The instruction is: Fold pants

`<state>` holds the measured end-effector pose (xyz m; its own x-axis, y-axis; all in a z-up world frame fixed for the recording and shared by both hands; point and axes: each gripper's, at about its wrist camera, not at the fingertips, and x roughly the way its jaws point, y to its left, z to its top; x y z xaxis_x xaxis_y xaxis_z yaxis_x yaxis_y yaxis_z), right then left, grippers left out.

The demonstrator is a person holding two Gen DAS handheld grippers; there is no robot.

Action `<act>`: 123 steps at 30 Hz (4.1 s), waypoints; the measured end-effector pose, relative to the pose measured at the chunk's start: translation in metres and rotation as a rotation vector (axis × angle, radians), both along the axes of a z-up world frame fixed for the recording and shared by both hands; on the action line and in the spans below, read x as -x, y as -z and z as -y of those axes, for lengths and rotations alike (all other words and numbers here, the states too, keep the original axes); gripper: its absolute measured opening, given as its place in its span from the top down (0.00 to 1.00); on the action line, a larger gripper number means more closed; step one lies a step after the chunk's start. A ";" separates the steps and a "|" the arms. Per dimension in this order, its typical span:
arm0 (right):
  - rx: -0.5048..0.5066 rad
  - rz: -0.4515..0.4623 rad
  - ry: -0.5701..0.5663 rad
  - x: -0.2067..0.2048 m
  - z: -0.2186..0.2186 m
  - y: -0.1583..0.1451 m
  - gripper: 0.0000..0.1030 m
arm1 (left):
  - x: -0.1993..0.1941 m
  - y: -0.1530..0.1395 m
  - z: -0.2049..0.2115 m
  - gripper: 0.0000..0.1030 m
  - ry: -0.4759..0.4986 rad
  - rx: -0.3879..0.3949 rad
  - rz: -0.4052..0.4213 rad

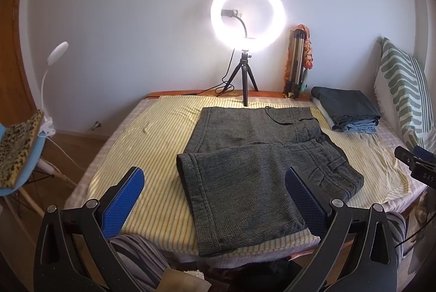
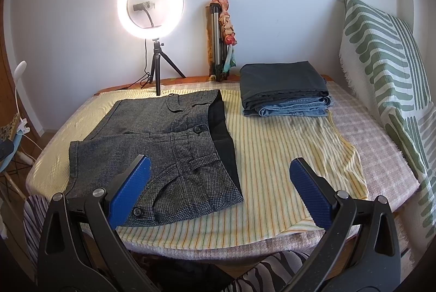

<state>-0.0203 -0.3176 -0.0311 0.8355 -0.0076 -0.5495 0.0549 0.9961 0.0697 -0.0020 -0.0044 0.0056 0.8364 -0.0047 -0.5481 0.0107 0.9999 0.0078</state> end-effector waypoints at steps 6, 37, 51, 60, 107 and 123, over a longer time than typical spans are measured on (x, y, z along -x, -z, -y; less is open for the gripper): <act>0.037 0.003 -0.051 -0.004 -0.001 0.001 0.00 | -0.009 0.008 -0.011 0.00 0.040 0.017 -0.053; 0.486 -0.441 -0.724 -0.071 -0.080 0.103 0.10 | -0.028 0.127 0.011 0.52 0.449 -0.273 -0.488; 0.702 -0.562 -0.862 -0.084 -0.115 0.135 0.48 | -0.032 0.140 0.021 0.52 0.487 -0.354 -0.478; 0.629 -0.443 -0.810 -0.092 -0.110 0.093 0.84 | -0.043 0.123 0.019 0.86 0.523 -0.293 -0.410; 0.550 -0.252 -0.502 -0.362 -0.132 0.055 0.86 | -0.352 0.041 0.011 0.87 0.392 -0.307 -0.203; 0.564 -0.347 -0.471 -0.422 -0.132 0.124 0.86 | -0.398 0.078 -0.022 0.49 0.250 -0.279 -0.261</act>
